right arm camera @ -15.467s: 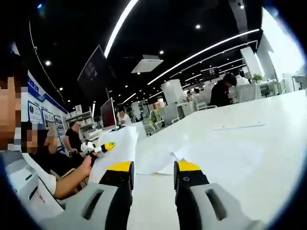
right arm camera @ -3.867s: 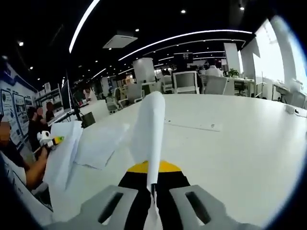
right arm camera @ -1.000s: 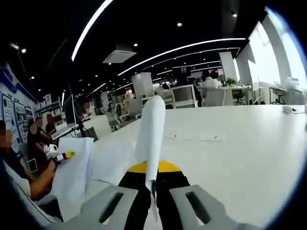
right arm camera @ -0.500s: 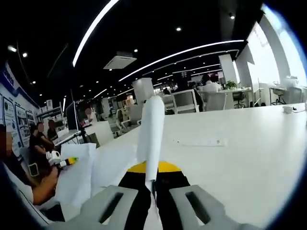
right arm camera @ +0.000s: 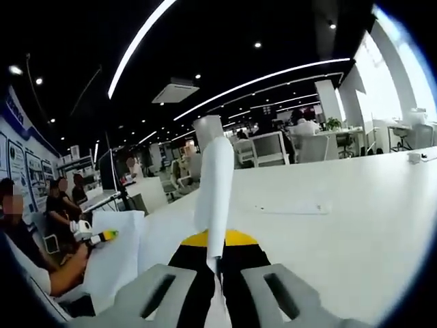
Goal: Organize the stack of printing papers by aligning and flattening the scattered papers on the table
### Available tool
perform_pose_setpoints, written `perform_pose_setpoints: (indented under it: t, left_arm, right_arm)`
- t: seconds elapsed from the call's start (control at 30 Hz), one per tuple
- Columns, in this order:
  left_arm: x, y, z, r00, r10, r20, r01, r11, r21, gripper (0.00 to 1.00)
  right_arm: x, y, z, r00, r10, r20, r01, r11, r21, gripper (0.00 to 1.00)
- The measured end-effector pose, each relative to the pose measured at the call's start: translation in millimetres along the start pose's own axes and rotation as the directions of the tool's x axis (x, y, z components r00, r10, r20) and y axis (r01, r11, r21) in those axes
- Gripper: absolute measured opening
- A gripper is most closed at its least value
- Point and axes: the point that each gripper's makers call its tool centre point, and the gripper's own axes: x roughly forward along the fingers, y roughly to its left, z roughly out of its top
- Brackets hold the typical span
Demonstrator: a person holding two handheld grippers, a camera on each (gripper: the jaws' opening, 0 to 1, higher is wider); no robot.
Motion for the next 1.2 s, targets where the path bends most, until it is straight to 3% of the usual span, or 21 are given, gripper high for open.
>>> perform_pose_setpoints:
  t: [0.7, 1.2]
  left_arm:
    - [-1.4, 5.1, 6.2, 1.0, 0.019, 0.013, -0.019, 1.0, 0.006, 0.07]
    - [-2.8, 3.6, 5.1, 1.0, 0.021, 0.014, -0.021, 1.0, 0.005, 0.07]
  right_arm:
    - [10.0, 30.2, 16.9, 0.998, 0.059, 0.019, -0.059, 0.998, -0.006, 0.0]
    - [13.6, 43.6, 10.6, 0.996, 0.088, 0.014, -0.088, 0.996, 0.004, 0.0]
